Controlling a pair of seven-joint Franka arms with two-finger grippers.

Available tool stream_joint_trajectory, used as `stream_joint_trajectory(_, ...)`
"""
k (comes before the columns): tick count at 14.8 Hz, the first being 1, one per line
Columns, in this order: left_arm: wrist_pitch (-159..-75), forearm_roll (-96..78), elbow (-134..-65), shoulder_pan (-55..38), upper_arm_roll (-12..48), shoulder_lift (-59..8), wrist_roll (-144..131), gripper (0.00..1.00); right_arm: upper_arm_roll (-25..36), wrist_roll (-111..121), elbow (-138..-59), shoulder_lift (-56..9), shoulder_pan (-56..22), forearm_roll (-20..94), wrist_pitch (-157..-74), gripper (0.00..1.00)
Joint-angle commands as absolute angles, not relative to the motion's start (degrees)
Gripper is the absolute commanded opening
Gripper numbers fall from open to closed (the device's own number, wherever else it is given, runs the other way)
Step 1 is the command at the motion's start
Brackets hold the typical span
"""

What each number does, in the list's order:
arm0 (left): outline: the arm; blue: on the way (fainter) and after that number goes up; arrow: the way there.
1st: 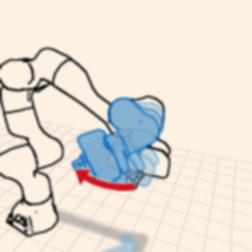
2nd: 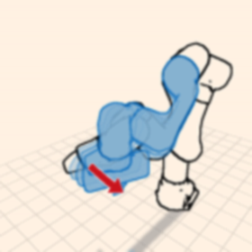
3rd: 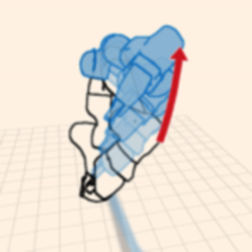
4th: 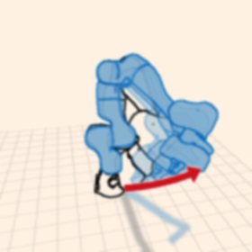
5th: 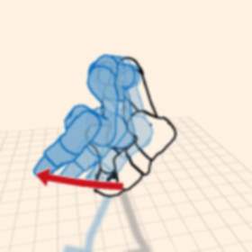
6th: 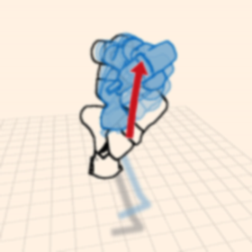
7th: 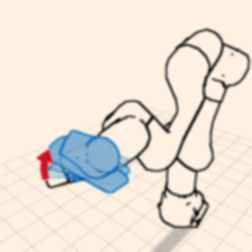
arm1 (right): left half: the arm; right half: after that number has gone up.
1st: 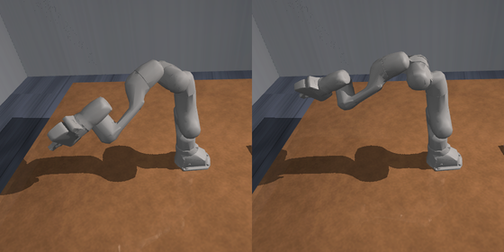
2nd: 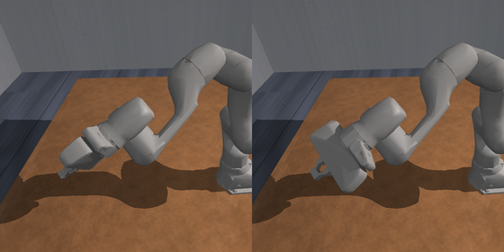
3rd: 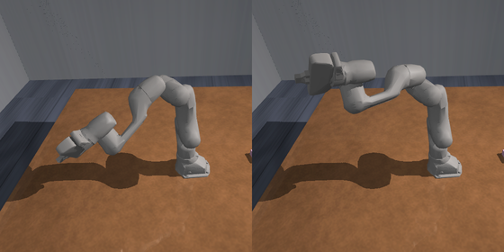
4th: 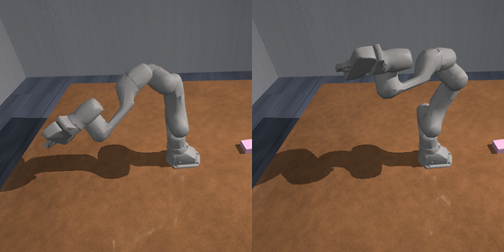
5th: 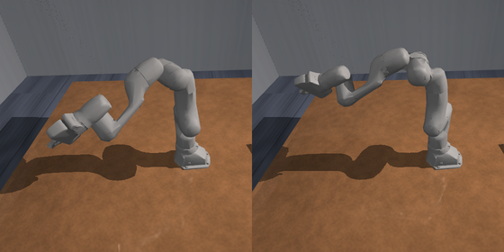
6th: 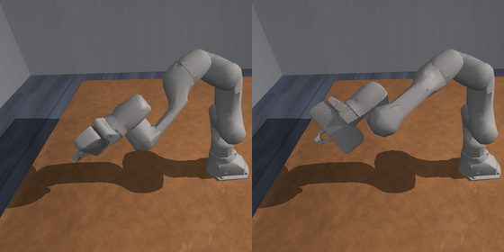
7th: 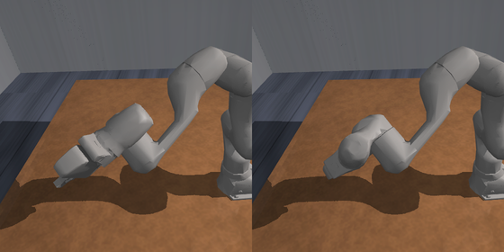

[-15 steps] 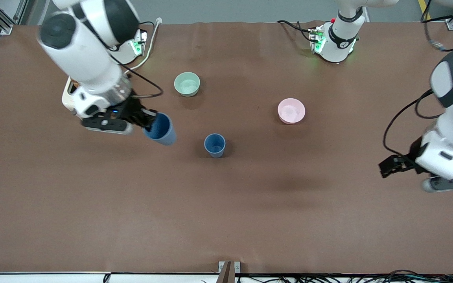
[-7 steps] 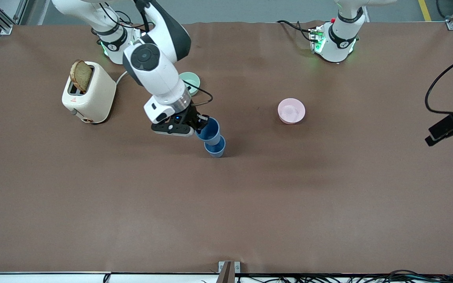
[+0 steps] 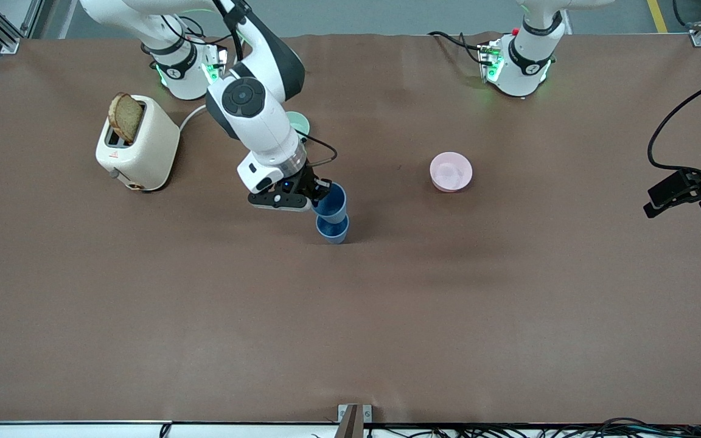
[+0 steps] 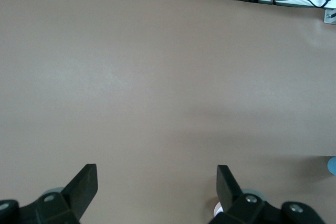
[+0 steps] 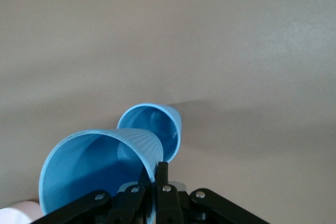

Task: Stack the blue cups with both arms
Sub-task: 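Lower the held cup into the center cup and open the right gripper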

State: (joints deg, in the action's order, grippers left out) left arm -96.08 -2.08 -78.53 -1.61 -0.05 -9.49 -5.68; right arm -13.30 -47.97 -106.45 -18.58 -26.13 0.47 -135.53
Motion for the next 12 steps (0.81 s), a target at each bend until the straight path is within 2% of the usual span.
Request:
stream_joint_trajectory(1, -95.8, -2.3, -79.4, -0.6, -0.1, -9.1, -4.1, 1.0, -13.4, -49.0, -107.2, -19.3, -25.4, -2.5, -137.3, 0.01)
stream_joint_trajectory(5, -95.7, -2.4, -80.3, -0.4, -0.1, -9.1, -4.2, 1.0, -13.4, -49.1, -107.2, -21.3, -25.8, -2.5, -139.7, 0.03)
stream_joint_trajectory(8, -95.6, -2.4, -80.7, 0.7, -0.1, -9.3, -4.1, 1.0, -13.4, -49.1, -107.1, -22.3, -26.1, -2.9, -139.8, 0.17)
stream_joint_trajectory(9, -95.5, -2.4, -81.4, 0.7, -0.1, -9.4, -4.2, 1.0, -13.4, -49.1, -107.1, -22.3, -26.1, -3.4, -139.7, 0.27)
stream_joint_trajectory(10, -95.6, -2.3, -81.6, 0.6, -0.1, -9.4, -4.5, 1.0, -13.4, -49.0, -107.1, -22.3, -25.8, -3.5, -139.7, 0.42)
stream_joint_trajectory(12, -96.0, -1.9, -81.6, 0.4, -0.3, -10.0, -5.2, 1.0, -13.5, -48.7, -106.7, -21.9, -24.6, -3.5, -139.0, 0.79)
